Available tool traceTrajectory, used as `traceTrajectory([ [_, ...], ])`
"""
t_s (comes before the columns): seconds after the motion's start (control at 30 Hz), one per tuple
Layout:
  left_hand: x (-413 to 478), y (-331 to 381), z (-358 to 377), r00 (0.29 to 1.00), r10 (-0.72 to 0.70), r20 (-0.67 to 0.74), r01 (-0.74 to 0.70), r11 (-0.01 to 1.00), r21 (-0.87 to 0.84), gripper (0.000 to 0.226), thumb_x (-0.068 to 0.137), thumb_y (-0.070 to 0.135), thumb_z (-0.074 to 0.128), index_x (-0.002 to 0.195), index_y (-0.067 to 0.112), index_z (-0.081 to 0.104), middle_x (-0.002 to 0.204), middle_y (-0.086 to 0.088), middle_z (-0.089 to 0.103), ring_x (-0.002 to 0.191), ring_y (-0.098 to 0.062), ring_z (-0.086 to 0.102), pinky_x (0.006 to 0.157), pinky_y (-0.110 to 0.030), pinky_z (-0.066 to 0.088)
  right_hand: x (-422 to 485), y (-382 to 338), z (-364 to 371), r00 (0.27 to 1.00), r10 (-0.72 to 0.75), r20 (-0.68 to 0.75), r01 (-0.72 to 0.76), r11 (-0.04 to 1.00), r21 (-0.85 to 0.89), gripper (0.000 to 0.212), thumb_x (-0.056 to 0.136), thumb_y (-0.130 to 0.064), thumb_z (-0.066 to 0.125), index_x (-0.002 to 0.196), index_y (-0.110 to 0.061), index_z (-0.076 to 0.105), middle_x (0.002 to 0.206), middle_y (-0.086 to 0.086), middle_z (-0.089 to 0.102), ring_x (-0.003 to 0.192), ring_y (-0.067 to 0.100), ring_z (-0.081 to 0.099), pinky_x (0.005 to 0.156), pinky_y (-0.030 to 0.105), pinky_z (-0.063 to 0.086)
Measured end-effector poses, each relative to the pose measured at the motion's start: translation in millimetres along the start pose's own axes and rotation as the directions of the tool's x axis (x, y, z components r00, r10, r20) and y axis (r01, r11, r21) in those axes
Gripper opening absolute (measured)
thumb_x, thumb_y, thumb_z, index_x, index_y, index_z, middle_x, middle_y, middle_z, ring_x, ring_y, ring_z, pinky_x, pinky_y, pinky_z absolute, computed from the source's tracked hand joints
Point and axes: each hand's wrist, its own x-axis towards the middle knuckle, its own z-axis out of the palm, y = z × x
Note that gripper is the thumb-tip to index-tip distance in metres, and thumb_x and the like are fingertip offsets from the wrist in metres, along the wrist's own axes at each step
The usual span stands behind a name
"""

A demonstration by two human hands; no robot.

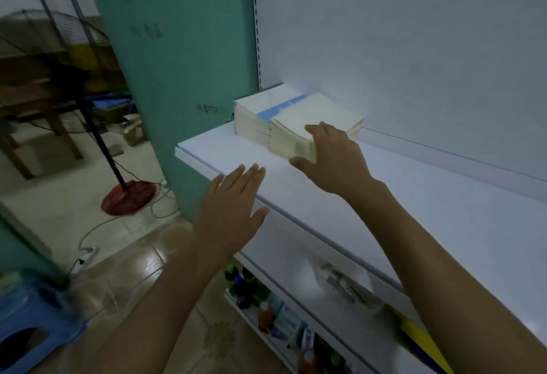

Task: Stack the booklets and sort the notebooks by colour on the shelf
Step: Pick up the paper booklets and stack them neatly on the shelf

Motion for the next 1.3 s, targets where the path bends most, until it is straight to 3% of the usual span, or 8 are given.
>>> traceTrajectory([
  [0.33,96,-28,49,0.98,-0.014,0.197,0.08,0.941,-0.329,0.06,0.093,0.051,0.044,0.147,0.032,0.026,0.149,0.01,0.036,0.134,-0.011,0.036,0.111,-0.034,0.03,154,46,73,0.963,0.153,0.22,-0.144,0.988,-0.057,0.085,0.09,-0.07,0.019,0.151,-0.013,0.012,0.159,0.015,0.011,0.146,0.031,0.012,0.116,0.052,0.015],
  [0.43,120,-37,60,0.975,-0.039,0.218,0.15,0.839,-0.524,0.05,0.091,0.047,0.052,0.138,0.032,0.042,0.133,0.011,0.054,0.113,-0.004,0.054,0.098,-0.027,0.044,153,49,89,0.965,0.121,0.235,-0.102,0.991,-0.089,0.094,0.083,-0.077,0.008,0.152,-0.013,0.009,0.159,0.015,0.007,0.146,0.03,0.008,0.116,0.053,0.01],
  [0.57,149,-45,73,0.952,-0.052,0.301,0.295,0.412,-0.862,0.032,0.092,0.037,0.055,0.123,0.028,0.055,0.108,0.011,0.068,0.092,-0.002,0.066,0.08,-0.019,0.052,140,43,86,0.966,0.11,0.235,-0.083,0.989,-0.119,0.113,0.065,-0.087,0.0,0.152,-0.015,0.002,0.16,0.012,0.003,0.147,0.028,0.004,0.117,0.05,0.006],
  [0.7,166,-63,82,0.94,-0.037,0.339,0.341,0.117,-0.933,0.031,0.084,0.055,0.056,0.097,0.029,0.065,0.092,0.006,0.074,0.088,-0.011,0.07,0.061,-0.023,0.054,115,17,93,0.971,0.061,0.232,-0.015,0.981,-0.193,0.106,0.075,-0.083,0.026,0.152,-0.017,-0.006,0.161,0.009,-0.004,0.147,0.026,-0.003,0.117,0.048,0.002],
  [0.87,189,-97,89,0.883,0.293,0.367,0.434,-0.211,-0.876,0.047,0.074,0.064,0.062,0.108,0.032,0.065,0.109,0.001,0.071,0.101,-0.019,0.067,0.07,-0.032,0.057,90,-14,116,0.996,-0.017,0.093,0.049,0.935,-0.352,0.098,0.085,-0.068,0.043,0.152,-0.011,0.0,0.16,0.015,-0.002,0.147,0.034,-0.003,0.117,0.054,0.002],
  [0.93,196,-110,89,0.828,0.37,0.42,0.509,-0.187,-0.84,0.049,0.073,0.06,0.064,0.11,0.029,0.062,0.106,0.002,0.072,0.099,-0.015,0.068,0.073,-0.028,0.056,81,-28,129,0.995,-0.068,0.073,0.09,0.933,-0.347,0.087,0.09,-0.057,0.044,0.153,-0.01,0.007,0.159,0.016,0.001,0.147,0.035,-0.002,0.117,0.056,0.003],
  [1.07,204,-125,92,0.79,0.45,0.416,0.431,0.074,-0.899,0.046,0.069,0.062,0.062,0.106,0.034,0.06,0.094,0.011,0.073,0.088,-0.01,0.07,0.068,-0.025,0.056,76,-44,137,0.998,-0.011,0.063,0.032,0.942,-0.335,0.082,0.091,-0.059,0.039,0.153,-0.014,0.01,0.16,0.011,0.004,0.147,0.03,-0.004,0.118,0.054,0.008],
  [1.3,210,-167,93,0.766,0.573,0.291,0.322,0.05,-0.945,0.027,0.078,0.046,0.058,0.104,0.037,0.059,0.092,0.021,0.072,0.086,-0.001,0.068,0.062,-0.014,0.052,87,-90,143,0.991,0.104,0.089,-0.076,0.959,-0.273,0.098,0.079,-0.084,0.025,0.152,-0.026,-0.006,0.159,-0.002,-0.014,0.146,0.016,-0.018,0.119,0.043,-0.005],
])
